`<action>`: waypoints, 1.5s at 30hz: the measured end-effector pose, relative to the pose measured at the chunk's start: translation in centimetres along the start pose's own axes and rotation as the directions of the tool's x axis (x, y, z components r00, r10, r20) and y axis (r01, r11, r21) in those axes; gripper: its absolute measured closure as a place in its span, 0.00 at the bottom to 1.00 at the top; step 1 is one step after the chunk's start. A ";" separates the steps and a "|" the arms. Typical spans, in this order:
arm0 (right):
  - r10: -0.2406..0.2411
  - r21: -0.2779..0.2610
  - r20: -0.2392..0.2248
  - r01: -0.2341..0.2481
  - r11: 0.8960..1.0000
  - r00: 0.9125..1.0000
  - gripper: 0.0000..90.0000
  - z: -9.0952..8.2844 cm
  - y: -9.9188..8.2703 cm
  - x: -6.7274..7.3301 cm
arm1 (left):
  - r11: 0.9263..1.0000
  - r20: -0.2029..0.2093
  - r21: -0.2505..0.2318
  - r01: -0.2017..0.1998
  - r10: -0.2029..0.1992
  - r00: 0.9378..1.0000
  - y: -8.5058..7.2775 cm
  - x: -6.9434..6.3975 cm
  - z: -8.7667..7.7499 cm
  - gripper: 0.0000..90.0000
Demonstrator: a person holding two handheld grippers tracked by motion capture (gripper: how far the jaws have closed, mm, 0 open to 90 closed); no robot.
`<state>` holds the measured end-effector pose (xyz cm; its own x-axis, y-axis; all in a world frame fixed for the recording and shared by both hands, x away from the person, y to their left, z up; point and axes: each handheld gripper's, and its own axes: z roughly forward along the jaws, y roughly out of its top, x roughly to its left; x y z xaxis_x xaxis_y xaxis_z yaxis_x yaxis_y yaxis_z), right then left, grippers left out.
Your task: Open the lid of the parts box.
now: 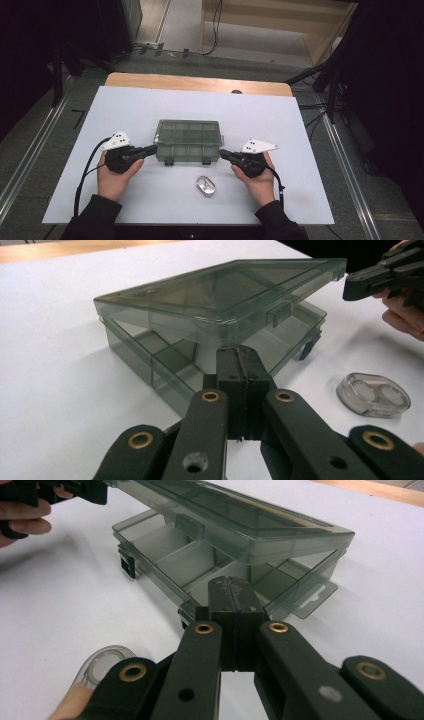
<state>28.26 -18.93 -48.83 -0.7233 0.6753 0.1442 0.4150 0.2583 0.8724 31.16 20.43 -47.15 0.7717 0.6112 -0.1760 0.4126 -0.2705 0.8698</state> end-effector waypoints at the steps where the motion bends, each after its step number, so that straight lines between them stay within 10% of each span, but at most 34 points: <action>1: -0.002 -0.003 -0.001 0.002 1.000 1.000 0.98 0.0 0.0 -0.1 | 1.000 -0.001 -0.003 -0.001 0.001 1.000 0.0 0.0 0.0 1.00; 26: -0.004 -0.096 -0.017 0.003 0.995 1.000 0.98 -0.6 3.8 -1.2 | 0.994 -0.011 -0.112 0.002 -0.003 1.000 3.4 0.6 0.5 1.00; 29: -0.077 -0.117 -0.004 0.076 0.990 0.997 0.86 -0.8 4.4 -1.2 | 0.993 -0.013 -0.117 0.009 -0.010 1.000 3.6 0.8 0.6 1.00; 40: 0.099 -0.169 0.083 -0.084 0.982 0.992 0.09 -1.0 6.1 -3.0 | 0.989 -0.035 -0.148 0.027 -0.032 0.999 5.0 1.6 1.0 1.00; 45: 0.092 -0.156 0.066 -0.080 0.984 0.994 0.00 0.0 6.6 -3.1 | 0.987 -0.051 -0.157 0.023 -0.031 0.998 5.6 1.8 1.3 1.00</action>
<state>33.22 -19.27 -43.55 -0.6444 0.7401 0.1924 0.3807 0.0922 0.9201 35.46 19.03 -43.18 0.7329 0.6563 -0.1795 0.3488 -0.1359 0.9273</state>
